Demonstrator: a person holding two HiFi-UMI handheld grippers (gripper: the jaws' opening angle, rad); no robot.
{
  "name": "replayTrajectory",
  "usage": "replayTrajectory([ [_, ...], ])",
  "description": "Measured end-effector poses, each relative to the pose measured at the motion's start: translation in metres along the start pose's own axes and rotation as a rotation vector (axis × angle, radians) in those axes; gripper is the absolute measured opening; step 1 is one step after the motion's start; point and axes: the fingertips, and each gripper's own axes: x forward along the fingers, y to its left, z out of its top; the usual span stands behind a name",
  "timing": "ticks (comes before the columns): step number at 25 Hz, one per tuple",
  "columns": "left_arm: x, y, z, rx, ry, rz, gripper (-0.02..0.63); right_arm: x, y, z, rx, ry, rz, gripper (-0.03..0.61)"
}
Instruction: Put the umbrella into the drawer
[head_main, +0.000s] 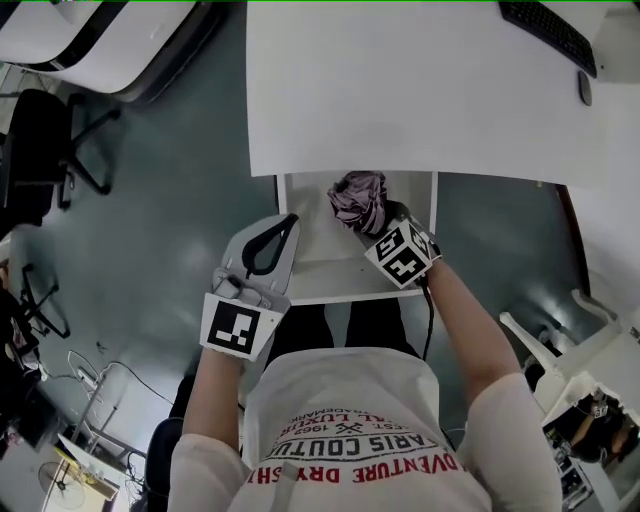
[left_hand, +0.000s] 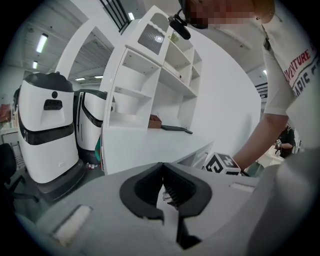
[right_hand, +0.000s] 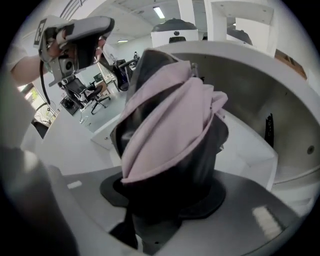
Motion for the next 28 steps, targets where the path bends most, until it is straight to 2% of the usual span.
replayTrajectory([
  [5,0.004,0.006,-0.014,-0.045,-0.009,0.011,0.005,0.022,0.0,-0.013,0.011,0.026,0.021,0.215],
  [16,0.018,-0.006,-0.036,-0.023,0.025,-0.009,0.005,0.046,-0.002,-0.023,0.046,0.044,0.032,0.226],
  [18,0.018,-0.001,-0.038,-0.014,0.033,0.003,0.005,0.05,-0.005,-0.02,0.067,0.035,0.031,0.243],
  [22,0.016,0.008,-0.039,-0.008,0.042,0.0,0.005,0.054,-0.015,-0.011,0.123,0.009,-0.012,0.374],
  [25,0.014,0.013,-0.034,-0.001,0.041,0.004,0.005,0.046,-0.015,0.002,0.095,-0.012,-0.015,0.376],
  [28,0.009,0.008,-0.019,0.042,0.036,0.005,0.005,0.017,-0.017,0.024,0.094,-0.092,-0.044,0.374],
])
